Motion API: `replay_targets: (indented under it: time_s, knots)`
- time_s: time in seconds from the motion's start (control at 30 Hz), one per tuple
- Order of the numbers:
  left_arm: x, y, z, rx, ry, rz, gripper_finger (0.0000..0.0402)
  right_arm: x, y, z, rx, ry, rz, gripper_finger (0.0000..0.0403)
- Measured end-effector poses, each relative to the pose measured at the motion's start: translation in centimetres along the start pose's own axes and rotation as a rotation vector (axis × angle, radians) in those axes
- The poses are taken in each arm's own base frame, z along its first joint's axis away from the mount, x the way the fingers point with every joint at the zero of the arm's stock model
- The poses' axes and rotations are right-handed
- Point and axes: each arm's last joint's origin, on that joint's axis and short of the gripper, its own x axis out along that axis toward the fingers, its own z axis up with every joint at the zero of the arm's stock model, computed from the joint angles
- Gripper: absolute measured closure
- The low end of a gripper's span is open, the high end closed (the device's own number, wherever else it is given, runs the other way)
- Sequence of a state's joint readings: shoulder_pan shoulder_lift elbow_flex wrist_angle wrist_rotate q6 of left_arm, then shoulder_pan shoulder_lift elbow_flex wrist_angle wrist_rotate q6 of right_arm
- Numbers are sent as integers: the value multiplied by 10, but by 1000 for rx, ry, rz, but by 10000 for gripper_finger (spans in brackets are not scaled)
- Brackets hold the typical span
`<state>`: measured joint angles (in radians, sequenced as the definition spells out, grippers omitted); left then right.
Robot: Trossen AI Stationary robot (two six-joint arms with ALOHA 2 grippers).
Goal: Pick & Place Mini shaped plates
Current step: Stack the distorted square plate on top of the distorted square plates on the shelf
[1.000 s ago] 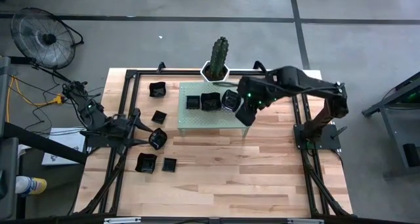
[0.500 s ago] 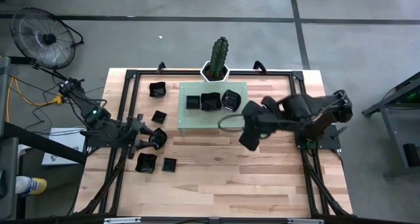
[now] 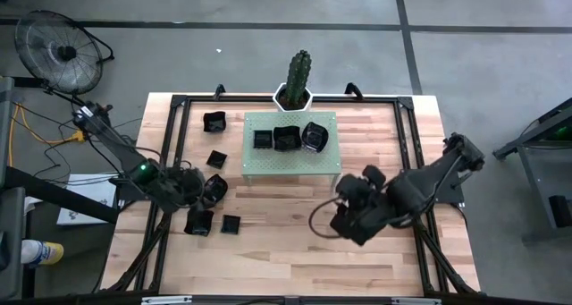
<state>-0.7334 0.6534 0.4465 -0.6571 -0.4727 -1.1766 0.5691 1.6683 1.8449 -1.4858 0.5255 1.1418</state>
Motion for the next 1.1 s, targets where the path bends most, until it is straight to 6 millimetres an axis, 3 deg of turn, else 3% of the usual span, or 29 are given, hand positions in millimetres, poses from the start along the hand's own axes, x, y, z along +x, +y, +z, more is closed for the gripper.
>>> replay_targets:
  time_s: [0.2, 0.37, 0.57, 0.77, 1.1]
  knots:
    - [11, -3, -9, -89, 152, 53, 196, 32, 18, -33, 30, 27, 30, 219]
    - [4, -13, -4, -103, 287, 179, 196, 48, 25, -51, 51, 29, 54, 219]
    - [-5, -30, 3, -115, 468, 362, 196, 51, 28, -60, 53, 33, 59, 219]
    - [8, -39, -5, -130, 604, 445, 196, 49, 29, -62, 56, 24, 69, 219]
    - [15, -45, -26, -267, 613, 582, 196, 48, 30, -64, 47, 30, 79, 219]
